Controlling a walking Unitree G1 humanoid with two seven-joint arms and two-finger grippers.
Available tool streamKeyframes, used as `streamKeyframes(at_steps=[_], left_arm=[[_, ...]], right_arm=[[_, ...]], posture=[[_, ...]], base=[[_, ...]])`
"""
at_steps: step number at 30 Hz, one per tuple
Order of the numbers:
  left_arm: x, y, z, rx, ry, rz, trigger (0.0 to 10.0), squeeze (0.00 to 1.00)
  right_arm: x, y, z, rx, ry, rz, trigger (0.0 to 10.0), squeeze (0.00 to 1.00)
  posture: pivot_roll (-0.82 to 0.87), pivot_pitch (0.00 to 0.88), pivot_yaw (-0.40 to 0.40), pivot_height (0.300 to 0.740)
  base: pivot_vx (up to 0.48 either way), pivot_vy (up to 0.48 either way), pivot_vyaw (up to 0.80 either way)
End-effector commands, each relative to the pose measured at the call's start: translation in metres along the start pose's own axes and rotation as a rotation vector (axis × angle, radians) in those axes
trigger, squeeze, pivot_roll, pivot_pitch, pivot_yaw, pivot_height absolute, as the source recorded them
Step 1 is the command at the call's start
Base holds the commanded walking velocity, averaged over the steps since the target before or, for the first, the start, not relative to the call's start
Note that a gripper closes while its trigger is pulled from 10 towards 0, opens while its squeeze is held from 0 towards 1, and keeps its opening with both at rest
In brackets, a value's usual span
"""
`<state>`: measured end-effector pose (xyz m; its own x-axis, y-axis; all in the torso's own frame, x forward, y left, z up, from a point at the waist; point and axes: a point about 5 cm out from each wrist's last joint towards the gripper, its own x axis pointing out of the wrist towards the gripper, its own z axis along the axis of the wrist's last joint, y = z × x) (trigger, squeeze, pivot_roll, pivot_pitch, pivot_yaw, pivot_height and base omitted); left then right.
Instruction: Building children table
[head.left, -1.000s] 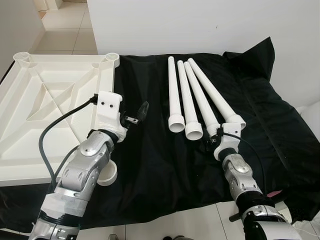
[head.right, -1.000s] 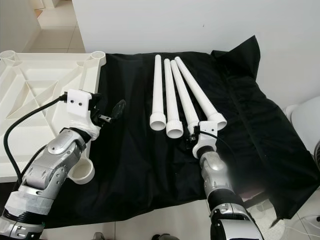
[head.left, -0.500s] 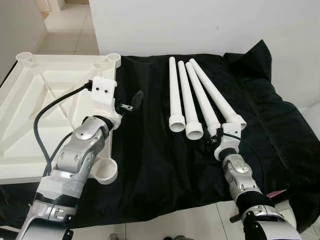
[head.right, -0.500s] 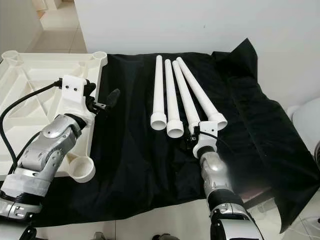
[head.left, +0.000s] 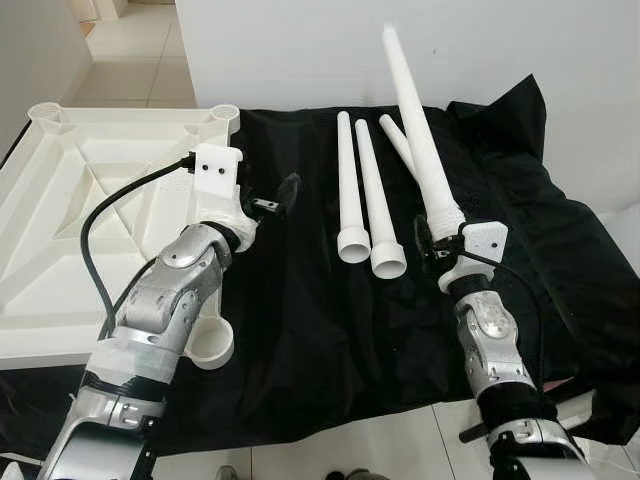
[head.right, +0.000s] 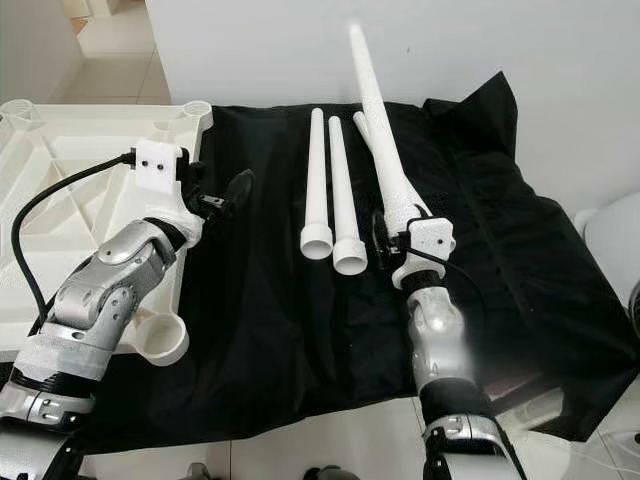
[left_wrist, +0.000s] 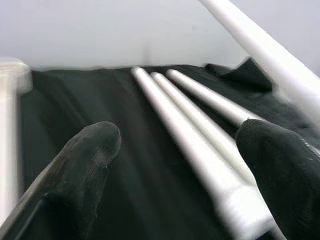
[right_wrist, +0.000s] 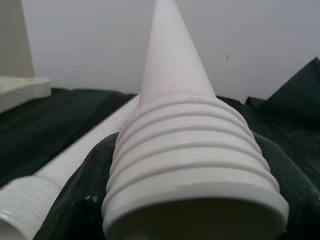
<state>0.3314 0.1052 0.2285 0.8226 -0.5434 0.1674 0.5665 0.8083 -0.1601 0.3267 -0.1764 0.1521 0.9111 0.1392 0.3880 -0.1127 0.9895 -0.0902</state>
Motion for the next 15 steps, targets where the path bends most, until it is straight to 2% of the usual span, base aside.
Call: streamKeyframes(at_steps=[1, 3, 4, 5, 6, 8, 9, 10, 11, 12, 14, 15], left_arm=[[-0.002, -0.027, 0.009, -0.052, -0.013, -0.407, 10.0, 0.00], [-0.002, -0.034, 0.012, -0.110, -0.004, -0.476, 10.0, 0.00], [-0.002, -0.034, 0.012, -0.110, -0.004, -0.476, 10.0, 0.00], [-0.001, -0.037, 0.014, -0.158, 0.006, -0.519, 10.0, 0.00], [-0.001, -0.037, 0.014, -0.158, 0.006, -0.519, 10.0, 0.00], [0.001, -0.046, 0.022, -0.254, 0.010, -0.602, 10.0, 0.00], [0.001, -0.046, 0.022, -0.254, 0.010, -0.602, 10.0, 0.00], [0.003, -0.048, 0.026, -0.294, 0.003, -0.627, 10.0, 0.00], [0.006, -0.050, 0.027, -0.304, 0.010, -0.647, 10.0, 0.00], [0.006, -0.050, 0.027, -0.304, 0.010, -0.647, 10.0, 0.00], [0.013, -0.050, 0.026, -0.330, 0.027, -0.644, 10.0, 0.00], [0.013, -0.050, 0.026, -0.330, 0.027, -0.644, 10.0, 0.00]], right_arm=[[0.000, 0.006, 0.008, -0.005, -0.059, 0.033, 10.0, 0.00], [0.000, 0.013, 0.009, -0.019, -0.065, 0.077, 10.0, 0.00], [0.000, 0.013, 0.009, -0.019, -0.065, 0.077, 10.0, 0.00], [0.000, 0.019, 0.010, -0.032, -0.066, 0.116, 10.0, 0.00], [0.000, 0.019, 0.010, -0.032, -0.066, 0.116, 10.0, 0.00], [0.000, 0.033, 0.011, -0.038, -0.064, 0.206, 10.0, 0.00], [0.000, 0.033, 0.011, -0.038, -0.064, 0.206, 10.0, 0.00], [0.000, 0.041, 0.012, -0.045, -0.069, 0.253, 10.0, 0.00], [0.000, 0.051, 0.013, -0.051, -0.078, 0.302, 10.0, 0.00], [0.000, 0.051, 0.013, -0.051, -0.078, 0.302, 10.0, 0.00], [0.001, 0.065, 0.016, -0.065, -0.094, 0.362, 10.0, 0.00], [0.001, 0.065, 0.016, -0.065, -0.094, 0.362, 10.0, 0.00]], posture=[[-0.02, 0.083, -0.021, 0.740], [-0.01, 0.082, -0.020, 0.740], [-0.01, 0.082, -0.020, 0.740], [-0.01, 0.080, -0.020, 0.740], [-0.01, 0.080, -0.020, 0.740], [-0.01, 0.079, -0.019, 0.740], [-0.01, 0.079, -0.019, 0.740], [-0.01, 0.078, -0.019, 0.740], [-0.01, 0.076, -0.018, 0.740], [-0.01, 0.076, -0.018, 0.740], [-0.02, 0.076, -0.015, 0.740], [-0.02, 0.076, -0.015, 0.740]], base=[[0.000, 0.000, 0.00], [0.000, 0.000, 0.00], [0.000, 0.000, 0.00], [0.000, 0.000, 0.00], [0.000, 0.000, 0.00], [0.000, 0.000, 0.00], [0.000, 0.000, 0.00], [0.000, 0.000, 0.00], [0.000, 0.000, 0.00], [0.000, 0.000, 0.00], [0.000, 0.000, 0.00], [0.000, 0.000, 0.00]])
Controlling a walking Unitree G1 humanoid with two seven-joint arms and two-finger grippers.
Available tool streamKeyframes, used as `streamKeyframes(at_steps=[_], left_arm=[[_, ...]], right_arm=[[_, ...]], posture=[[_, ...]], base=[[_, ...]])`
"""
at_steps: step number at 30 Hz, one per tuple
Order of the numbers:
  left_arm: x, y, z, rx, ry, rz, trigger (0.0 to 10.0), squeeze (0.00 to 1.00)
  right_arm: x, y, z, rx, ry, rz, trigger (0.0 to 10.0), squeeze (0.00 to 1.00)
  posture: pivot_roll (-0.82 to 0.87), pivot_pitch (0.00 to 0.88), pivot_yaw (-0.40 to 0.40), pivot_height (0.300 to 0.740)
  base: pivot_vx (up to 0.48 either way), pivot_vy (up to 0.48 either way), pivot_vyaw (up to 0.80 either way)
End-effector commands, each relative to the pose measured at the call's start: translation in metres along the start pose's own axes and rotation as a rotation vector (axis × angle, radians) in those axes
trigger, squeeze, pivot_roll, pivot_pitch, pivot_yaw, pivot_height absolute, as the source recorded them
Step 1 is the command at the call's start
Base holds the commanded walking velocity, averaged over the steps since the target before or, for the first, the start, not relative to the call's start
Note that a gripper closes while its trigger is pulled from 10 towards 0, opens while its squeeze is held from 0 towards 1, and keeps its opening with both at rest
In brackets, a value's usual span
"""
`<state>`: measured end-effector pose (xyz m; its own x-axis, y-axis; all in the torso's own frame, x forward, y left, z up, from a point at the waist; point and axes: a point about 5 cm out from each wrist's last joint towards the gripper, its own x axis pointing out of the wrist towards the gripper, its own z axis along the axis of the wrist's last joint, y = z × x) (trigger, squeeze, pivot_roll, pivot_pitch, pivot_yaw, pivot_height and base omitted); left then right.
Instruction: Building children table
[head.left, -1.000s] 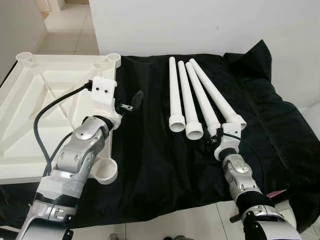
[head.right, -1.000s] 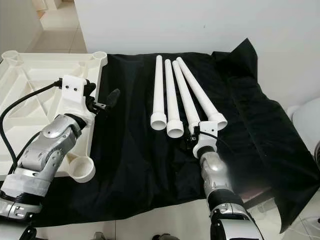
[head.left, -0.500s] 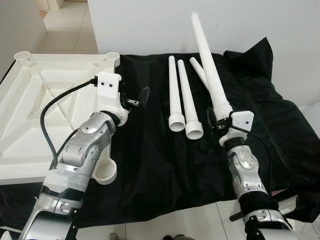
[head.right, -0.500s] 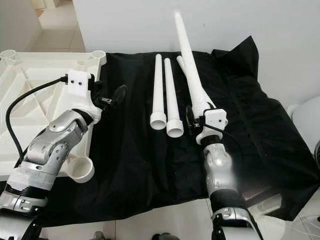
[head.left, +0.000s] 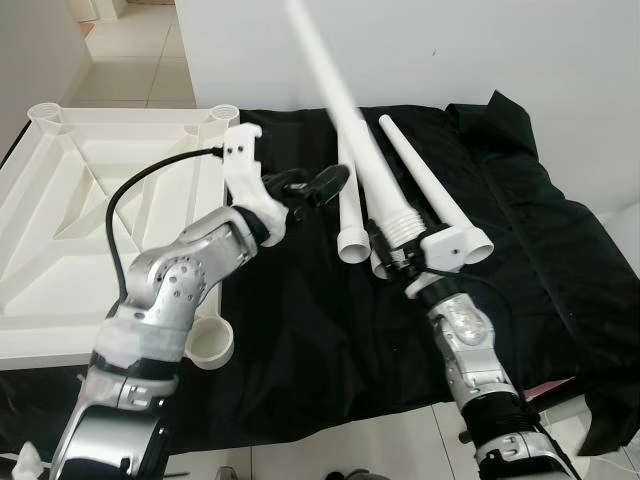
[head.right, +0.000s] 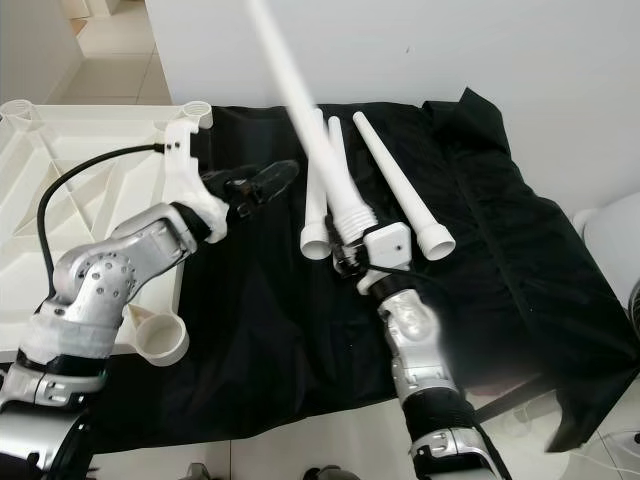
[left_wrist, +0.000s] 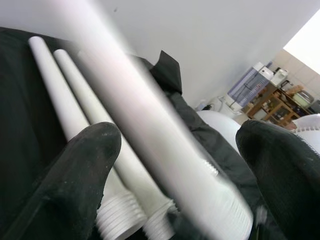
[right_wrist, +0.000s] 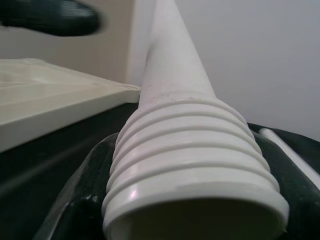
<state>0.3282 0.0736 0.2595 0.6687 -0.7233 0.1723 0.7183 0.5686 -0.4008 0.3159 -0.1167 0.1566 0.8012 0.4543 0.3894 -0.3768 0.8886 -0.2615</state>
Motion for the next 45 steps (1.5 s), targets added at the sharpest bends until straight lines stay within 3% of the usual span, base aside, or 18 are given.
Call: streamKeyframes(at_steps=[1, 3, 10, 27, 30, 32, 36, 37, 45], left_arm=[[-0.003, -0.019, -0.003, -0.026, 0.023, -0.414, 10.0, 0.00], [0.004, -0.014, -0.008, -0.061, 0.059, -0.386, 10.0, 0.00], [0.014, -0.005, -0.016, -0.058, 0.129, -0.311, 10.0, 0.00], [0.011, 0.014, -0.011, -0.063, 0.182, -0.171, 10.0, 0.00], [0.014, 0.016, -0.007, -0.128, 0.149, -0.166, 10.0, 0.00], [0.020, 0.021, 0.000, -0.233, 0.103, -0.134, 10.0, 0.00], [0.024, 0.028, 0.004, -0.307, 0.084, -0.091, 10.0, 0.00], [0.028, 0.035, 0.008, -0.375, 0.055, -0.054, 10.0, 0.00], [0.032, 0.051, 0.022, -0.447, 0.002, 0.035, 10.0, 0.00]], right_arm=[[0.003, 0.005, 0.005, -0.022, -0.026, 0.034, 10.0, 0.00], [0.008, 0.013, 0.008, -0.030, -0.039, 0.073, 10.0, 0.00], [0.015, 0.021, 0.012, -0.076, -0.065, 0.113, 10.0, 0.00], [0.010, 0.022, 0.006, -0.125, -0.024, 0.060, 10.0, 0.00], [0.009, 0.026, 0.006, -0.120, -0.034, 0.089, 10.0, 0.00], [0.008, 0.030, 0.007, -0.129, -0.045, 0.109, 10.0, 0.00], [0.006, 0.033, 0.006, -0.131, -0.042, 0.121, 10.0, 0.00], [0.002, 0.037, 0.004, -0.122, -0.035, 0.133, 10.0, 0.00], [-0.011, 0.046, 0.001, -0.119, -0.028, 0.157, 10.0, 0.00]], posture=[[-0.02, 0.076, -0.015, 0.740], [-0.02, 0.075, -0.011, 0.740], [-0.03, 0.076, -0.007, 0.740], [-0.04, 0.070, -0.018, 0.740], [-0.04, 0.068, -0.019, 0.740], [-0.04, 0.062, -0.020, 0.740], [-0.03, 0.060, -0.022, 0.740], [-0.03, 0.058, -0.023, 0.740], [-0.04, 0.054, -0.019, 0.740]], base=[[0.000, 0.000, 0.00], [0.000, 0.000, 0.00], [0.000, 0.000, 0.00], [0.000, 0.000, 0.00], [0.000, 0.000, 0.00], [0.000, 0.000, 0.00], [0.000, 0.000, 0.00], [0.000, 0.000, 0.00], [0.000, 0.000, 0.00]])
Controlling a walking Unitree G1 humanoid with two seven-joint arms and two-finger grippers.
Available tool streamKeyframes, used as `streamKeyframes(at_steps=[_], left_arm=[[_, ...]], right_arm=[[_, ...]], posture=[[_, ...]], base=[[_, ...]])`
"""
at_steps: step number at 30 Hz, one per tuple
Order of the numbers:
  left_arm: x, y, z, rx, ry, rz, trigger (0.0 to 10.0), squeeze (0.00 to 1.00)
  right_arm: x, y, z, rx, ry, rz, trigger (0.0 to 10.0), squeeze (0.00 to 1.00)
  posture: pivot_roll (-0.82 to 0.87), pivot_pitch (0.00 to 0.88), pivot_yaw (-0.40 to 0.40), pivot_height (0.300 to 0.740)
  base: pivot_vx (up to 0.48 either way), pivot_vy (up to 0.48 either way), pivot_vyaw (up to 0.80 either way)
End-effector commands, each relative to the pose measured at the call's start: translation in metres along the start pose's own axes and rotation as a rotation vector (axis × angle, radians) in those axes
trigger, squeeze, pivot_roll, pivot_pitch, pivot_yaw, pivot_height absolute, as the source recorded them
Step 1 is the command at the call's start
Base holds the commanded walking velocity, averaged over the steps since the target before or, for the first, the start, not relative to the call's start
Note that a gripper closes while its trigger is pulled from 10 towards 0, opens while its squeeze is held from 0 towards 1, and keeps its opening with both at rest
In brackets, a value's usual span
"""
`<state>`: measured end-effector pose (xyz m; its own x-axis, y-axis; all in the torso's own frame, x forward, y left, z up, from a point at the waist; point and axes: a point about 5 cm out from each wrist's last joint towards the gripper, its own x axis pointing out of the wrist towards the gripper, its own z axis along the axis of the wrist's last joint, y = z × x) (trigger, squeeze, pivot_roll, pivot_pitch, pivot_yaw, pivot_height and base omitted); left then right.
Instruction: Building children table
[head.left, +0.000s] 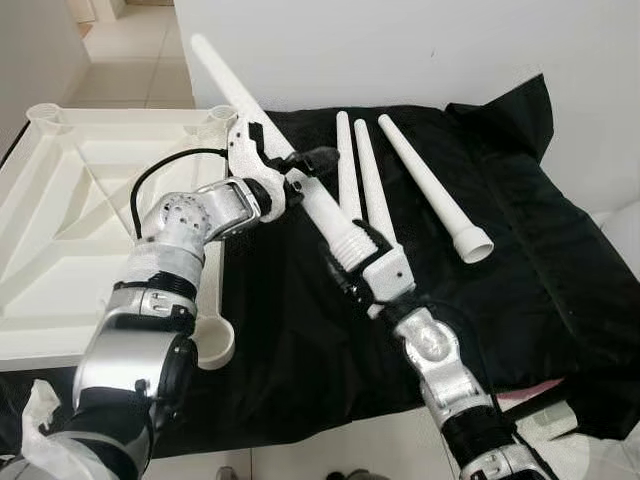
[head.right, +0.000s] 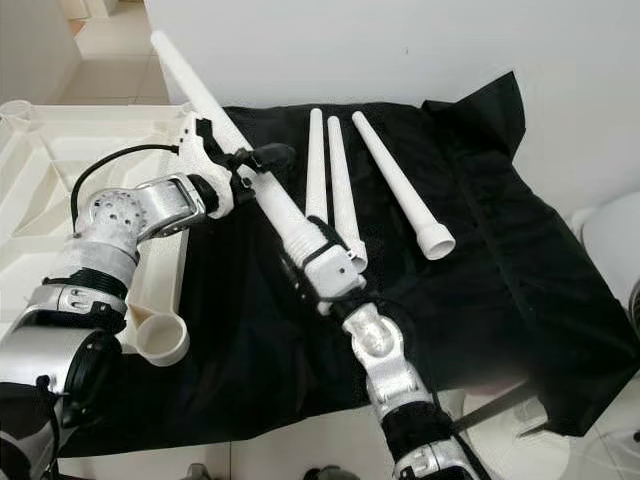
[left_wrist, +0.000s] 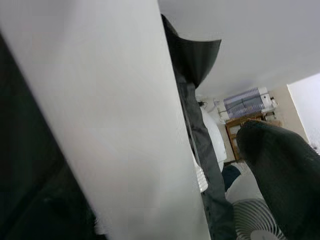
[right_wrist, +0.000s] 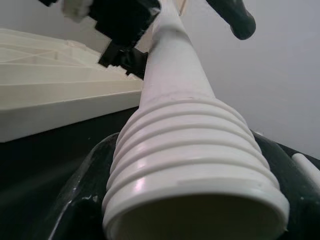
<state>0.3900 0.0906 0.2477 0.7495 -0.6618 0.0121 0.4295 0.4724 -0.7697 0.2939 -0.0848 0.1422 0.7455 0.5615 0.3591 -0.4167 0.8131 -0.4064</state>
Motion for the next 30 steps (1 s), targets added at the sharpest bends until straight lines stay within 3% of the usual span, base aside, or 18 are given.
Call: streamKeyframes(at_steps=[1, 9, 10, 12, 13, 28, 29, 30], left_arm=[[0.003, -0.010, 0.015, 0.005, -0.048, -0.122, 10.0, 0.00], [0.003, -0.005, 0.037, -0.016, -0.121, -0.054, 10.0, 0.00], [0.003, -0.006, 0.039, -0.008, -0.131, -0.054, 5.6, 0.00], [0.003, -0.006, 0.039, -0.003, -0.135, -0.053, 5.6, 0.00], [0.003, -0.004, 0.039, 0.027, -0.130, -0.041, 0.0, 0.00], [0.003, -0.004, 0.043, 0.069, -0.133, -0.058, 0.0, 0.00], [0.003, -0.007, 0.047, 0.062, -0.150, -0.072, 0.0, 0.00], [0.003, -0.008, 0.048, 0.057, -0.156, -0.071, 0.0, 0.00]], right_arm=[[-0.004, 0.007, 0.002, -0.006, -0.015, 0.032, 10.0, 0.00], [-0.010, 0.005, 0.001, -0.020, -0.001, 0.017, 10.0, 0.00], [-0.010, 0.004, 0.001, -0.020, 0.002, 0.010, 10.0, 0.00], [-0.010, 0.003, 0.001, -0.018, 0.003, 0.008, 10.0, 0.00], [-0.010, 0.002, 0.000, -0.019, 0.006, 0.002, 10.0, 0.00], [-0.011, 0.002, -0.001, -0.007, 0.023, -0.005, 10.0, 0.00], [-0.012, 0.001, -0.003, 0.029, 0.034, -0.008, 10.0, 0.64], [-0.012, 0.000, -0.004, 0.051, 0.037, -0.013, 10.0, 1.00]], posture=[[-0.04, 0.048, -0.017, 0.740], [-0.05, 0.038, -0.012, 0.740], [-0.05, 0.036, -0.009, 0.740], [-0.06, 0.036, -0.008, 0.740], [-0.06, 0.032, -0.007, 0.740], [-0.05, 0.031, -0.019, 0.740], [-0.05, 0.032, -0.023, 0.740], [-0.05, 0.032, -0.023, 0.740]], base=[[0.000, 0.000, 0.00], [0.000, 0.000, 0.00], [0.000, 0.000, 0.00], [0.000, 0.000, 0.00], [0.000, 0.000, 0.00], [0.000, 0.000, 0.00], [0.000, 0.000, 0.00], [0.000, 0.000, 0.00]])
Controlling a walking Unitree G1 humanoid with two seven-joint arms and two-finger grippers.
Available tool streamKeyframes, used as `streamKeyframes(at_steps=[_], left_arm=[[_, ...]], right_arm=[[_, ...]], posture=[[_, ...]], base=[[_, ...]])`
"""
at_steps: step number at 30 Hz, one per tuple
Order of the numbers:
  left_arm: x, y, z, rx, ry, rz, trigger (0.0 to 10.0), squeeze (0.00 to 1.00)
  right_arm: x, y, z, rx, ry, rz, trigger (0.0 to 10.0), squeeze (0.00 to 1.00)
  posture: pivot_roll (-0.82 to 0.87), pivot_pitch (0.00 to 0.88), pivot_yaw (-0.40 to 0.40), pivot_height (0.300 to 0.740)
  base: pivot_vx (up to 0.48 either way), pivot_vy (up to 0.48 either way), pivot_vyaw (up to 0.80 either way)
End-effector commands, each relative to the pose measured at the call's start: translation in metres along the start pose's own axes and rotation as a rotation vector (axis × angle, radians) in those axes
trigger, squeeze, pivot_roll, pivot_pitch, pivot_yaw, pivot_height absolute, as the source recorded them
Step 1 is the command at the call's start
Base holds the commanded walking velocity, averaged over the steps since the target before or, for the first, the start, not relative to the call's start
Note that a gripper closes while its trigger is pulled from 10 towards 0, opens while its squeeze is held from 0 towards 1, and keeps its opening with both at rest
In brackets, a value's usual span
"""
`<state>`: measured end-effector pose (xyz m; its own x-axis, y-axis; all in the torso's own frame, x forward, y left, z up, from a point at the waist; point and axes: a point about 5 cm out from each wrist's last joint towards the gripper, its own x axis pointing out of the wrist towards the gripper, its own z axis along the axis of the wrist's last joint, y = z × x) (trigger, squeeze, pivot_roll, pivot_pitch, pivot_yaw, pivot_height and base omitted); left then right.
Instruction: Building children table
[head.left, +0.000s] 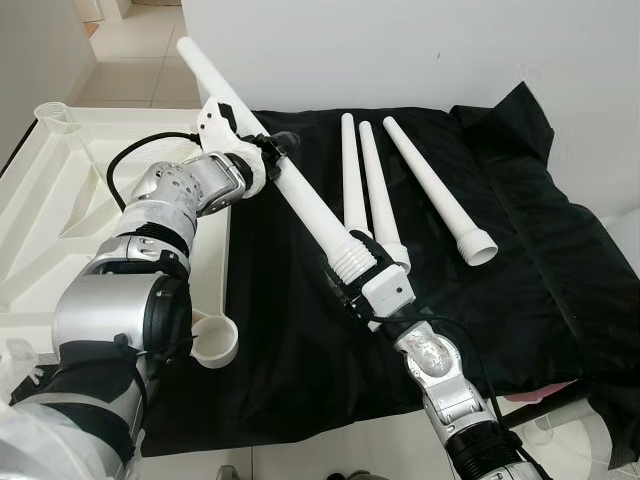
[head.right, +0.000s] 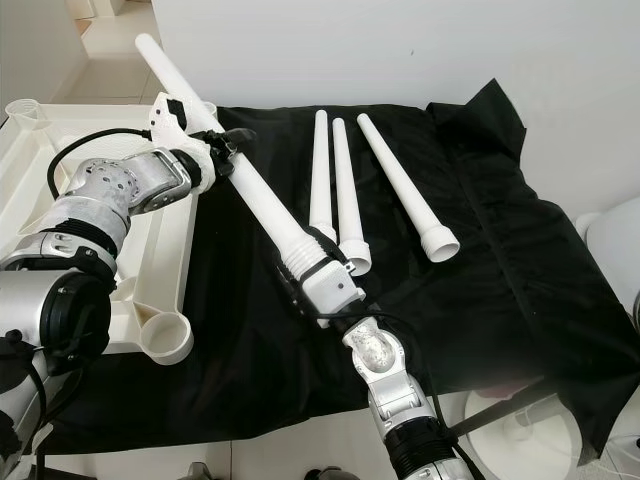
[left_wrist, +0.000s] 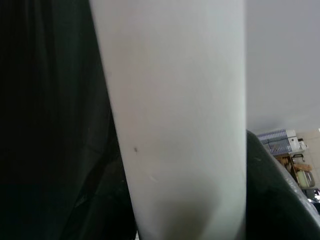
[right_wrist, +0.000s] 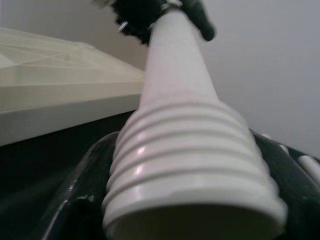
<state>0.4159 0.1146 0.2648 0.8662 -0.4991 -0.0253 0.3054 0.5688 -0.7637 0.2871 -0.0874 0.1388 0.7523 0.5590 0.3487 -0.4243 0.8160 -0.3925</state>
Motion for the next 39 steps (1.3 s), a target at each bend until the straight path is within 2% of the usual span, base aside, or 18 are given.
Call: streamKeyframes(at_steps=[1, 4, 5, 9, 10, 11, 12, 15, 16, 18, 20, 25, 30, 31, 32, 34, 37, 39], left_arm=[[-0.002, -0.017, 0.011, 0.032, -0.030, -0.230, 0.0, 0.00], [-0.002, -0.016, 0.014, 0.028, -0.040, -0.207, 0.0, 0.00], [-0.002, -0.016, 0.014, 0.028, -0.044, -0.200, 10.0, 0.00], [-0.003, -0.020, 0.023, 0.037, -0.066, -0.186, 10.0, 0.00], [-0.004, -0.024, 0.029, 0.061, -0.085, -0.189, 10.0, 0.00], [-0.004, -0.024, 0.029, 0.061, -0.085, -0.189, 10.0, 0.00], [-0.005, -0.031, 0.037, 0.102, -0.125, -0.202, 10.0, 0.00], [-0.007, -0.039, 0.045, 0.147, -0.168, -0.221, 10.0, 0.00], [-0.008, -0.043, 0.048, 0.212, -0.197, -0.226, 10.0, 0.00], [-0.009, -0.047, 0.050, 0.246, -0.222, -0.247, 10.0, 0.00], [-0.009, -0.047, 0.050, 0.246, -0.222, -0.247, 10.0, 0.00], [-0.015, -0.051, 0.061, 0.365, -0.345, -0.227, 10.0, 0.00], [-0.018, -0.057, 0.063, 0.428, -0.400, -0.244, 10.0, 0.00], [-0.019, -0.061, 0.058, 0.488, -0.423, -0.283, 10.0, 0.00], [-0.019, -0.061, 0.058, 0.488, -0.423, -0.283, 10.0, 0.00], [-0.020, -0.067, 0.047, 0.576, -0.439, -0.324, 10.0, 0.00], [-0.020, -0.069, 0.042, 0.614, -0.450, -0.330, 10.0, 0.00], [-0.019, -0.074, 0.031, 0.683, -0.462, -0.345, 10.0, 0.00]], right_arm=[[-0.004, -0.002, -0.004, 0.035, 0.025, -0.012, 10.0, 1.00], [-0.005, -0.006, -0.005, 0.067, 0.025, -0.030, 10.0, 1.00], [-0.006, -0.007, -0.005, 0.077, 0.025, -0.037, 10.0, 1.00], [-0.007, -0.014, -0.007, 0.078, 0.039, -0.078, 10.0, 1.00], [-0.008, -0.017, -0.007, 0.082, 0.044, -0.092, 10.0, 0.84], [-0.008, -0.017, -0.007, 0.082, 0.044, -0.092, 10.0, 0.84], [-0.007, -0.020, -0.007, 0.108, 0.048, -0.105, 10.0, 0.00], [-0.005, -0.023, -0.005, 0.145, 0.050, -0.108, 10.0, 0.00], [-0.003, -0.024, -0.004, 0.161, 0.049, -0.115, 10.0, 0.00], [-0.001, -0.023, -0.003, 0.178, 0.053, -0.100, 10.0, 0.00], [-0.001, -0.023, -0.003, 0.178, 0.053, -0.100, 10.0, 0.00], [0.004, -0.023, -0.004, 0.220, 0.095, -0.065, 10.0, 0.00], [0.010, -0.024, -0.002, 0.265, 0.114, -0.061, 10.0, 0.00], [0.016, -0.024, 0.001, 0.271, 0.110, -0.049, 10.0, 0.00], [0.016, -0.024, 0.001, 0.271, 0.110, -0.049, 10.0, 0.00], [0.029, -0.027, 0.009, 0.241, 0.105, -0.062, 10.0, 0.00], [0.034, -0.030, 0.011, 0.221, 0.104, -0.077, 10.0, 0.00], [0.042, -0.033, 0.014, 0.222, 0.111, -0.073, 10.0, 0.00]], posture=[[-0.05, 0.032, -0.023, 0.740], [-0.05, 0.031, -0.026, 0.740], [-0.05, 0.031, -0.026, 0.740], [-0.06, 0.031, -0.028, 0.740], [-0.06, 0.033, -0.030, 0.740], [-0.06, 0.033, -0.030, 0.740], [-0.06, 0.036, -0.030, 0.740], [-0.06, 0.038, -0.031, 0.740], [-0.05, 0.045, -0.037, 0.740], [-0.05, 0.047, -0.039, 0.740], [-0.05, 0.047, -0.039, 0.740], [-0.04, 0.068, -0.036, 0.740], [-0.04, 0.072, -0.033, 0.740], [-0.04, 0.076, -0.032, 0.740], [-0.04, 0.076, -0.032, 0.740], [-0.04, 0.080, -0.032, 0.740], [-0.04, 0.082, -0.032, 0.740], [-0.03, 0.083, -0.033, 0.740]], base=[[0.000, 0.000, 0.00], [0.000, 0.000, 0.00], [0.000, 0.000, 0.00], [0.000, 0.000, 0.00], [0.000, 0.000, 0.00], [0.000, 0.000, 0.00], [0.000, 0.000, 0.00], [0.000, 0.000, 0.00], [0.000, 0.000, 0.00], [0.000, 0.000, 0.00], [0.000, 0.000, 0.00], [0.000, 0.000, 0.00], [0.000, 0.000, 0.00], [0.000, 0.000, 0.00], [0.000, 0.000, 0.00], [0.000, 0.000, 0.00], [0.000, 0.000, 0.00], [0.000, 0.000, 0.00]])
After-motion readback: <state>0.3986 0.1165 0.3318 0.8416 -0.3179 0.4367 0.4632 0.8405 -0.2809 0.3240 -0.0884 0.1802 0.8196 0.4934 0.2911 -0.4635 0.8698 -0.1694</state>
